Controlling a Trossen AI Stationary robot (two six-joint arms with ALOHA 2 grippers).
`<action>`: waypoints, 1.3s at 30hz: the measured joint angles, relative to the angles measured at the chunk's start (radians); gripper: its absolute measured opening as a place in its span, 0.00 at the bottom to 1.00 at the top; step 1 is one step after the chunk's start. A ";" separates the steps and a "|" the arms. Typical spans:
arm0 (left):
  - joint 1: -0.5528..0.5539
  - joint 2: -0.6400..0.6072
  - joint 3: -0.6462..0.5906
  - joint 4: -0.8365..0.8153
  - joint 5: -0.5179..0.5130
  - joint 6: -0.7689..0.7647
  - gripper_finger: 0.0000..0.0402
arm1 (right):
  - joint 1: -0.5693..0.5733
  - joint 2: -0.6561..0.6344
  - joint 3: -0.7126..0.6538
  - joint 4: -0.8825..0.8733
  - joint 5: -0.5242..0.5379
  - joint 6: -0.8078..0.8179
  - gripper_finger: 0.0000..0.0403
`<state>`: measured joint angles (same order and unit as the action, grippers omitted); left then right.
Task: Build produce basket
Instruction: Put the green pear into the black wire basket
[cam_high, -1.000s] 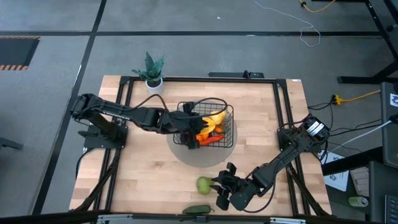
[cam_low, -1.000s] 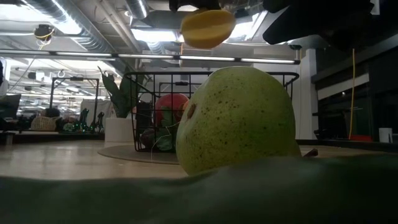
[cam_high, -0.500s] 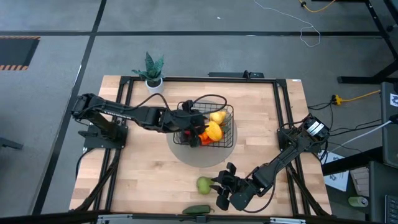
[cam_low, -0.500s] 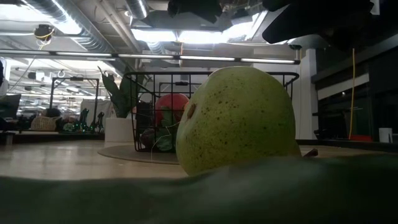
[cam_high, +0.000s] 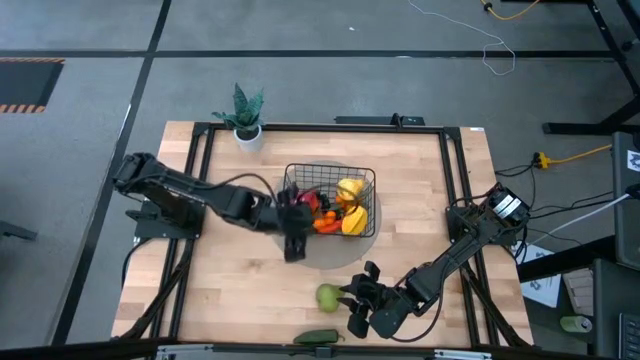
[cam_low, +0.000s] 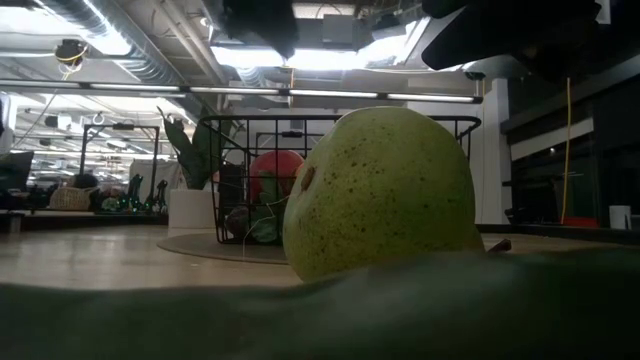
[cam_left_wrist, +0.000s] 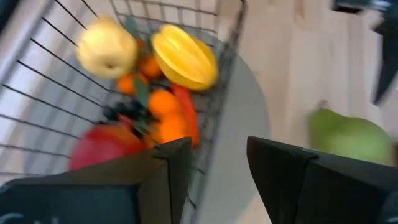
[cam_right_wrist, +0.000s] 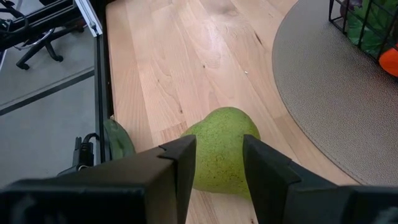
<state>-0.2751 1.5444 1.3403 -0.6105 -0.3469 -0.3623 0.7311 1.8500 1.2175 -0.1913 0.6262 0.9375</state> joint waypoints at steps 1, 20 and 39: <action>-0.019 0.000 0.000 -0.007 0.000 -0.019 0.35 | 0.000 0.000 0.000 0.000 0.000 0.000 0.30; -0.353 0.000 0.000 -0.011 -0.037 -0.084 0.34 | 0.000 0.000 0.000 -0.001 0.000 0.000 0.30; -0.482 0.000 0.000 -0.011 -0.101 -0.127 0.34 | -0.001 0.000 0.000 -0.105 -0.132 -0.147 0.30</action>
<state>-0.7575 1.5444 1.3403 -0.6216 -0.4477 -0.4889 0.7303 1.8500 1.2171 -0.2958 0.4942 0.7902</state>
